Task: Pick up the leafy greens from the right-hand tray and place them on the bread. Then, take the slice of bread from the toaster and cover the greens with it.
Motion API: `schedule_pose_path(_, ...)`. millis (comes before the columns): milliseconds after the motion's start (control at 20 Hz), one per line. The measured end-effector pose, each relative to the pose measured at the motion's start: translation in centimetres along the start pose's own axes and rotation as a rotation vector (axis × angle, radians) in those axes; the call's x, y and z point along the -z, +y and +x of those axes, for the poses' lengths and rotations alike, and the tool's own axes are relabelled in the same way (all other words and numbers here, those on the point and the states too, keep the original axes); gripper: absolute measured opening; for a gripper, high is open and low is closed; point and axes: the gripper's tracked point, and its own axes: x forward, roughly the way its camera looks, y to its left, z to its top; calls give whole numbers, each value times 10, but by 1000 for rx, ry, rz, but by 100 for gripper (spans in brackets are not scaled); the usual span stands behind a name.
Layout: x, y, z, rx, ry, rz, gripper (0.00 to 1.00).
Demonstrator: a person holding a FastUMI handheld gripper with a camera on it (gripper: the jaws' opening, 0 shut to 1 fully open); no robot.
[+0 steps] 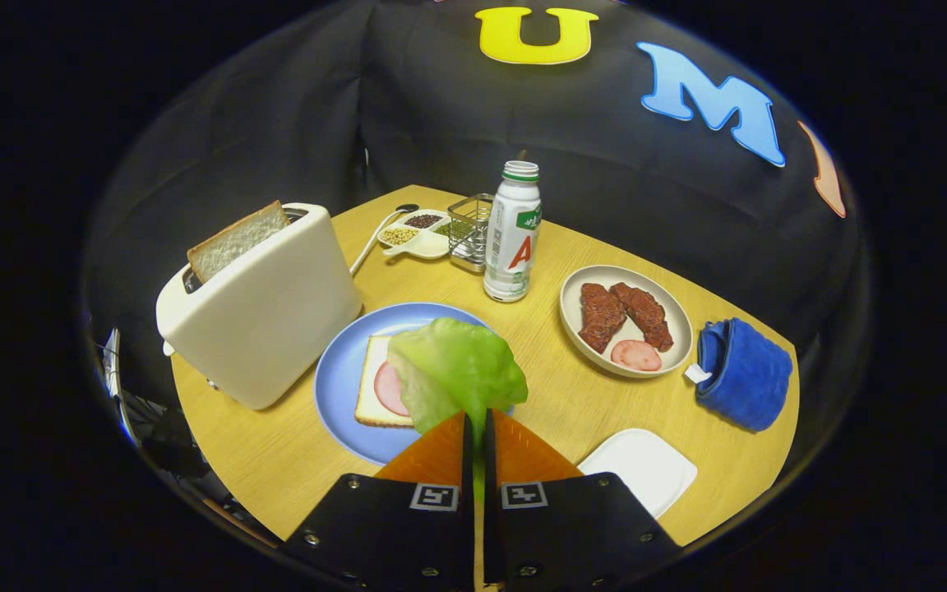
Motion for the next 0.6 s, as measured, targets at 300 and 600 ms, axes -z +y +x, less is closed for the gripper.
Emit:
schedule_pose_path(300,-18,41,41,-62,32,21,5)
schedule_pose_path(600,-21,59,59,-81,56,24,5)
